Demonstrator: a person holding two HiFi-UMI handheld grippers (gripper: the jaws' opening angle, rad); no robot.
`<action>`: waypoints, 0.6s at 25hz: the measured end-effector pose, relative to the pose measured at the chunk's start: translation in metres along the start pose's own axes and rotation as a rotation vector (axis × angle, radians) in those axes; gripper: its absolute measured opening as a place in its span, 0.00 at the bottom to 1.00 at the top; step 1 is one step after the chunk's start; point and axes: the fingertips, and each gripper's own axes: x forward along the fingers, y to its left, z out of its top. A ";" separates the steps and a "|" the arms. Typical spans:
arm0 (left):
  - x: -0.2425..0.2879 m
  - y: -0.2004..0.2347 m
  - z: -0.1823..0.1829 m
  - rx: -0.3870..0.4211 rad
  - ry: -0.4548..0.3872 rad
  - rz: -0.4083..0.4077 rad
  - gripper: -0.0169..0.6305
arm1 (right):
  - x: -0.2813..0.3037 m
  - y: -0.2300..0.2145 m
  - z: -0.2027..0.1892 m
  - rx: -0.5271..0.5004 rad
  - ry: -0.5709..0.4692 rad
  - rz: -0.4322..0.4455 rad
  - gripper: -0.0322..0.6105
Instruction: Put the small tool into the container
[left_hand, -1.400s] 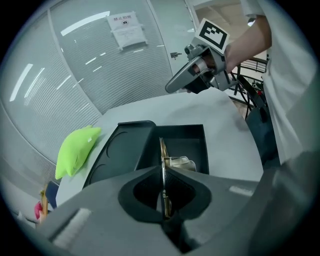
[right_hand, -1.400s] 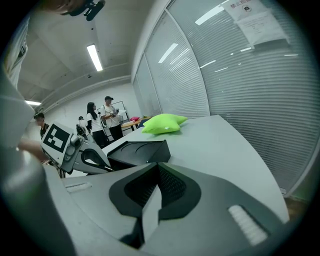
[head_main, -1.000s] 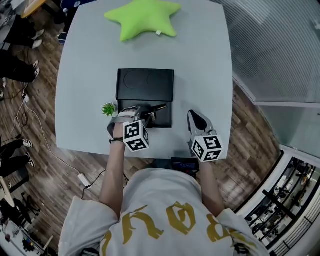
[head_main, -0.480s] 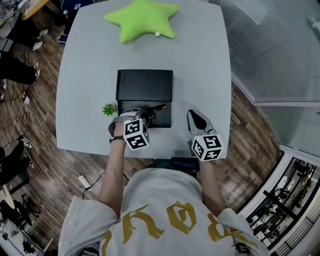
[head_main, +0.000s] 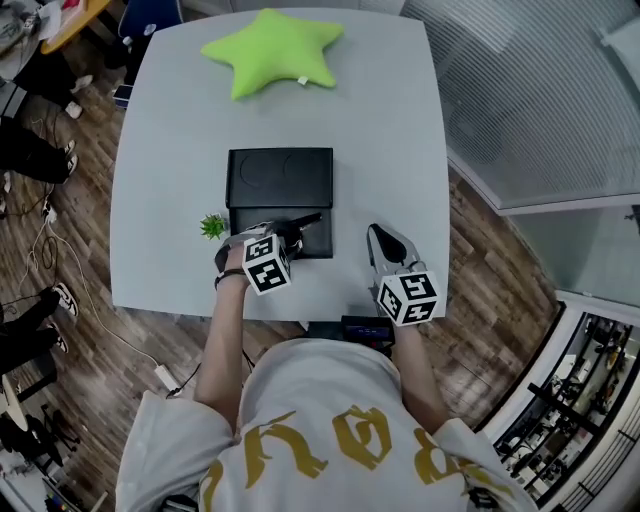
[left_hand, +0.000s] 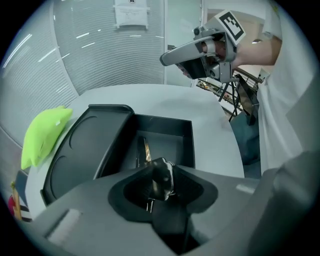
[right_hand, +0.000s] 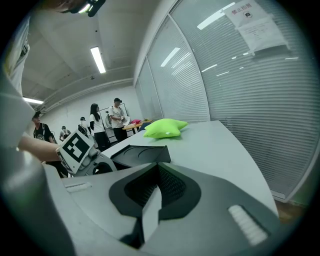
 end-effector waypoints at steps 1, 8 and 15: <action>0.000 -0.001 0.000 -0.012 -0.001 -0.010 0.22 | -0.001 0.002 0.003 -0.006 -0.005 0.003 0.09; -0.009 0.004 0.010 -0.212 -0.104 -0.018 0.27 | -0.010 0.009 0.018 -0.049 -0.044 0.028 0.09; -0.034 0.011 0.022 -0.359 -0.251 0.043 0.31 | -0.023 0.023 0.026 -0.066 -0.079 0.034 0.09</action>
